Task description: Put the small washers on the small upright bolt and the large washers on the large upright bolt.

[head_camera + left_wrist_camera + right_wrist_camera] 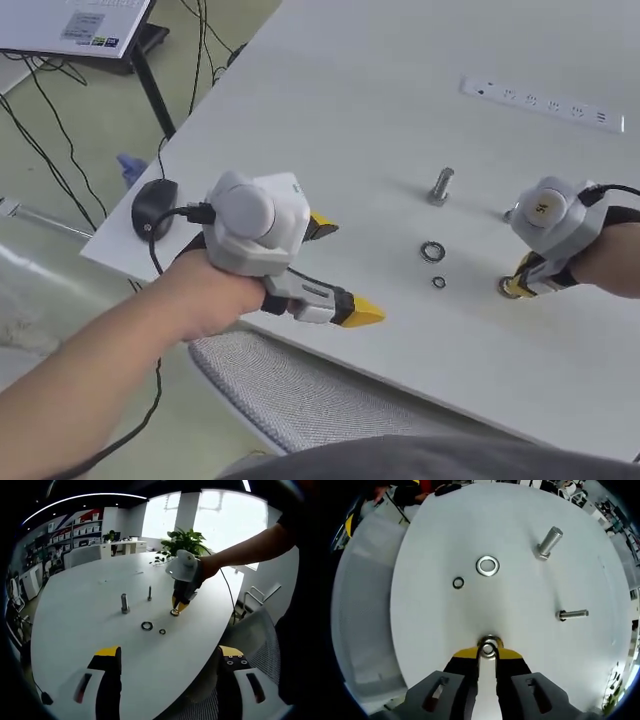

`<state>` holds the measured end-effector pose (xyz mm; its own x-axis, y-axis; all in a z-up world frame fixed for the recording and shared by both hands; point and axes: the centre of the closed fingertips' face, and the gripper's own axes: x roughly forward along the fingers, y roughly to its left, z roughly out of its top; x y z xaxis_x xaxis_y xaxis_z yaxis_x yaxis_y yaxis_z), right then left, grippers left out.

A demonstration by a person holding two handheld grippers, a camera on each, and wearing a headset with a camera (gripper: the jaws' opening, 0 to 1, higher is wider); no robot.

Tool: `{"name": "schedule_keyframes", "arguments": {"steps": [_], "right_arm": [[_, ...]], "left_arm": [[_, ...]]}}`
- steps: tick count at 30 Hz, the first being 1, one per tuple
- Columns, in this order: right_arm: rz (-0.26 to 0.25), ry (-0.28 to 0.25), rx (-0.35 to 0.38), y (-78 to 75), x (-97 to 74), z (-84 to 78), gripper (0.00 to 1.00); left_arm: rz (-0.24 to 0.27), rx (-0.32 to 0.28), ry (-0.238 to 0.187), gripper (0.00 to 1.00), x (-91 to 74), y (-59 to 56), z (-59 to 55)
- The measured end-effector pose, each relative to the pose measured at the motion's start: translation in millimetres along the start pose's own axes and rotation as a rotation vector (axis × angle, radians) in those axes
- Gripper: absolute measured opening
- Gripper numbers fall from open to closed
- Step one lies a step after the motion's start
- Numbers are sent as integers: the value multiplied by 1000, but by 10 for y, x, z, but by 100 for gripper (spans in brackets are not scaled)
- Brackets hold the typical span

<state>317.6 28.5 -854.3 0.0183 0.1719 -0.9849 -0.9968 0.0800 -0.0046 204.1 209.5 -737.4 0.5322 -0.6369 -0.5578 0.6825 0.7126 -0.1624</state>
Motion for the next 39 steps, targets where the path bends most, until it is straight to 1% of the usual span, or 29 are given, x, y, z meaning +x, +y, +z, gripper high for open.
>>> {"name": "schedule_keyframes", "arguments": {"steps": [5, 10, 12, 14, 16, 20, 22, 24, 26, 31, 36, 39], "right_arm": [[-4, -5, 25, -34, 11, -15, 12], [-5, -8, 32, -56, -3, -24, 12], [-8, -5, 39, -80, -30, -35, 12], [-16, -19, 49, -120, -98, -7, 12], [-17, -31, 66, -175, -153, 19, 12], [-28, -40, 93, -360, -278, 67, 12], [-33, -45, 98, -433, -338, 110, 12], [-51, -59, 103, -527, -391, 165, 12], [-52, -71, 118, -593, -423, 212, 12], [-69, -85, 125, -726, -468, 280, 12], [-83, -86, 116, -828, -497, 317, 12], [-95, -80, 109, -924, -509, 334, 12]], "left_arm": [[-2, 7, 3, 77, 4, -4, 25], [-2, 8, 12, 77, 9, 22, 2], [1, 3, 15, 77, 10, 44, -15], [4, -2, 17, 76, 10, 60, -35], [3, -5, 15, 76, 11, 64, -45], [1, -4, 20, 77, 11, 77, -69], [8, -5, 16, 78, 0, 107, -70], [16, -9, 13, 78, -14, 154, -78], [24, -12, 12, 78, -24, 192, -86], [33, -10, 12, 79, -27, 229, -104], [25, -8, 21, 78, -11, 216, -133], [22, -10, 20, 78, -7, 207, -134]]}}
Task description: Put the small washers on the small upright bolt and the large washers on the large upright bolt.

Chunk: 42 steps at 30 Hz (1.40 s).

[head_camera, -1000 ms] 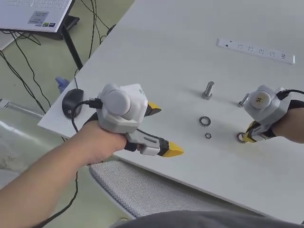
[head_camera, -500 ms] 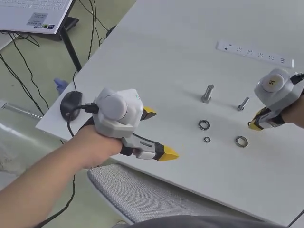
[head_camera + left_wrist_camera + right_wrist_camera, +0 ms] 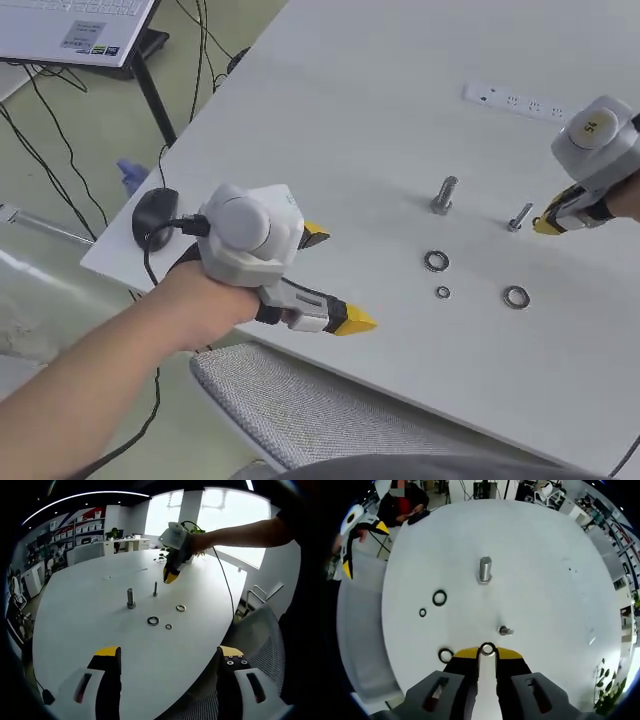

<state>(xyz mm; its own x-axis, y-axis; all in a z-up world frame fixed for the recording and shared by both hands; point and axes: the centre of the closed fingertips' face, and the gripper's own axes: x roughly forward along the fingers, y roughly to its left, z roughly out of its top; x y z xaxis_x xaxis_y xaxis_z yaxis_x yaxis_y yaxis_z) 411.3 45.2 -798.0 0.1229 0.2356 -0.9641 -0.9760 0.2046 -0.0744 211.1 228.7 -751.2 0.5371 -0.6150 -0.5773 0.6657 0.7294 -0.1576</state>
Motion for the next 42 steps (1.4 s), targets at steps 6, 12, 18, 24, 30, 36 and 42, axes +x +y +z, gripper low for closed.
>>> {"name": "schedule_keyframes", "arguments": {"steps": [6, 12, 18, 24, 30, 36, 42], "right_arm": [[-21, -1, 0, -167, -16, 56, 12], [-30, -12, 4, -237, 22, 110, 12], [-32, 1, -15, -306, 125, 108, 12], [-35, 7, -21, -320, 163, 119, 12], [-28, 15, -24, -296, 202, 127, 12], [-29, 19, -24, -286, 198, 114, 12], [-20, 20, -15, -265, 203, 101, 12]], "left_arm": [[1, -5, 6, 77, 1, 34, -23], [6, -12, 5, 77, -6, 57, -28], [2, -9, 10, 77, -13, 74, -31], [0, -10, 22, 76, -13, 88, -54], [-3, -18, 27, 75, -13, 107, -67], [-8, -10, 27, 75, -11, 120, -39], [-11, -9, 32, 74, 1, 118, -37]]}}
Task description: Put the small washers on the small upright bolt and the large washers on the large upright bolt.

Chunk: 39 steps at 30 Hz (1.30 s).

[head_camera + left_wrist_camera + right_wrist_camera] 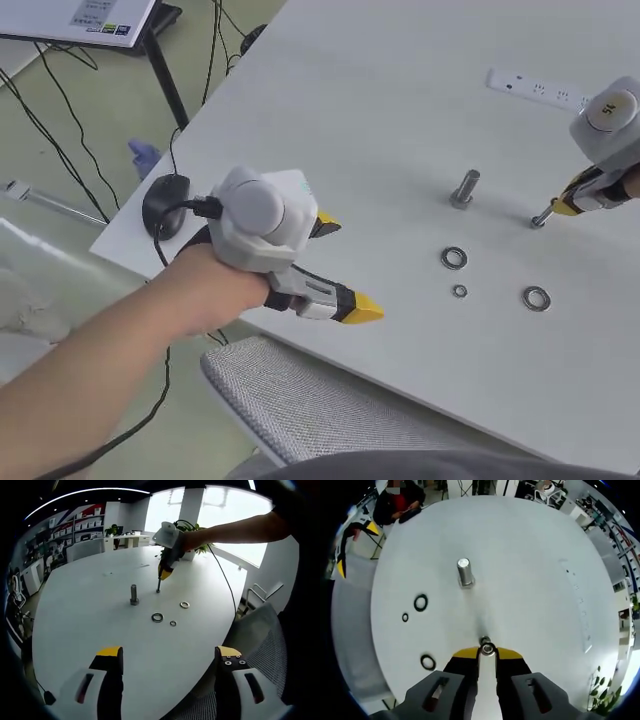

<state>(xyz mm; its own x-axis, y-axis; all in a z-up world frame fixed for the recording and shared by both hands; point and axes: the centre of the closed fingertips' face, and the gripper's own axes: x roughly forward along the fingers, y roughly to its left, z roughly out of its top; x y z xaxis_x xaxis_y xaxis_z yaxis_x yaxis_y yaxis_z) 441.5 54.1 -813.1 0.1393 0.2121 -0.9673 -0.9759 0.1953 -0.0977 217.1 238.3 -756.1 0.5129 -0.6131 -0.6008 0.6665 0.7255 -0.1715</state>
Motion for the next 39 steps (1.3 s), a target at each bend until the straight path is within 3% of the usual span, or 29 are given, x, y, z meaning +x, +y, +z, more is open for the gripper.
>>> {"name": "schedule_keyframes", "arguments": {"steps": [22, 39], "right_arm": [[18, 15, -6, 27, 187, -66, 12], [42, 56, -31, 26, 490, -116, 12]], "left_arm": [[-5, -13, 16, 72, 8, 8, -84], [-3, -13, 40, 71, -11, 51, -142]]}}
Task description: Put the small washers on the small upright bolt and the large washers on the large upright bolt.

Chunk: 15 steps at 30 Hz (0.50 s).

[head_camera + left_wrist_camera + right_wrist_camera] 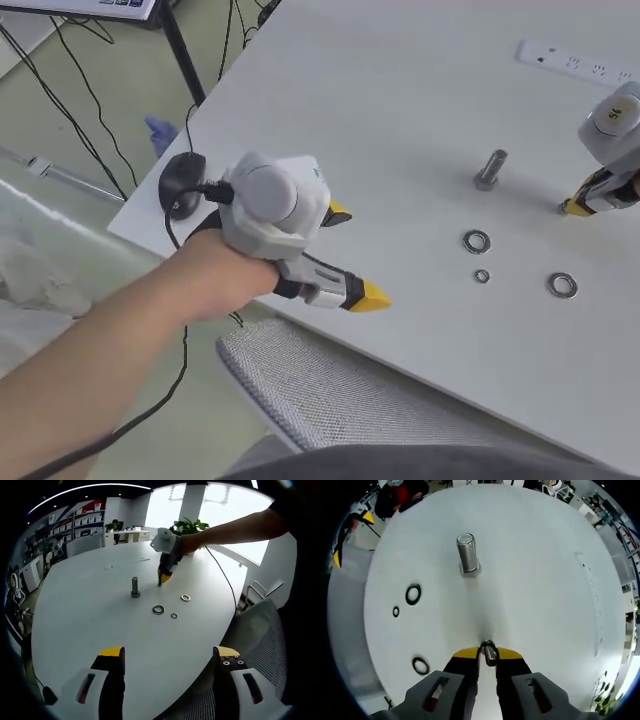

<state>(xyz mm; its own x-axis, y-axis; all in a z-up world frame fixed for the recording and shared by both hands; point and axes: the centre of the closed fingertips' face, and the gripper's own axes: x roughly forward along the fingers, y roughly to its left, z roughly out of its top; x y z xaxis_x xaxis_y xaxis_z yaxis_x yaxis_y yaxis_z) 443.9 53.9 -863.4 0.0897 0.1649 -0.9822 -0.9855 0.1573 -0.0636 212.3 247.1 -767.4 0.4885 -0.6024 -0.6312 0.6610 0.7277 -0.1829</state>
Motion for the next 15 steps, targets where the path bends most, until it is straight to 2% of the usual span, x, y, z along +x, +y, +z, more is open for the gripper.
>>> {"name": "schedule_keyframes", "arguments": {"steps": [11, 15], "right_arm": [[6, 3, 7, 27, -6, 21, 13], [5, 8, -4, -5, 22, 19, 13]], "left_arm": [[-10, 44, 26, 71, 39, 1, 21], [-11, 48, 20, 72, 50, 1, 54]]}}
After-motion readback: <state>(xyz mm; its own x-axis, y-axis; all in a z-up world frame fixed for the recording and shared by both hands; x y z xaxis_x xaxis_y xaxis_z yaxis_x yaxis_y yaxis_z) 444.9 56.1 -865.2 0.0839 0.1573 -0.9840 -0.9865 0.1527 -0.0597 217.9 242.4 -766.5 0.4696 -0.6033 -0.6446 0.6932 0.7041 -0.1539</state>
